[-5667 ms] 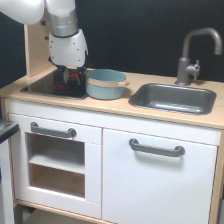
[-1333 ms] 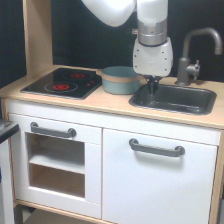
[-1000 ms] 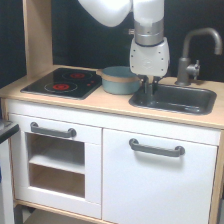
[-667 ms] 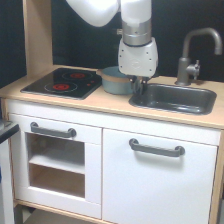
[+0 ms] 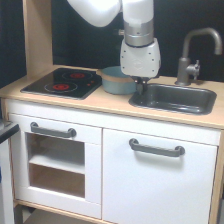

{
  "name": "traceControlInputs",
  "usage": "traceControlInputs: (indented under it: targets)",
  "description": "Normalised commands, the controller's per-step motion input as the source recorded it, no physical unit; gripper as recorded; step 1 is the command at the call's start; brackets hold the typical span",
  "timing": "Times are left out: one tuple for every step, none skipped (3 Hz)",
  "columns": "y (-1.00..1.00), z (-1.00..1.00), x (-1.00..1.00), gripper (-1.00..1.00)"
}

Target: Place the pot in the sink

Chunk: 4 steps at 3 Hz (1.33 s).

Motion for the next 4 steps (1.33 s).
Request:
traceControlInputs:
  targets:
    - [0.14, -1.00, 1.00, -1.00]
    - [-0.21, 1.00, -0.12, 1.00]
    - [-1.00, 0.71, -1.00, 0.40]
    - [0.43, -0.98, -1.00, 0.54]
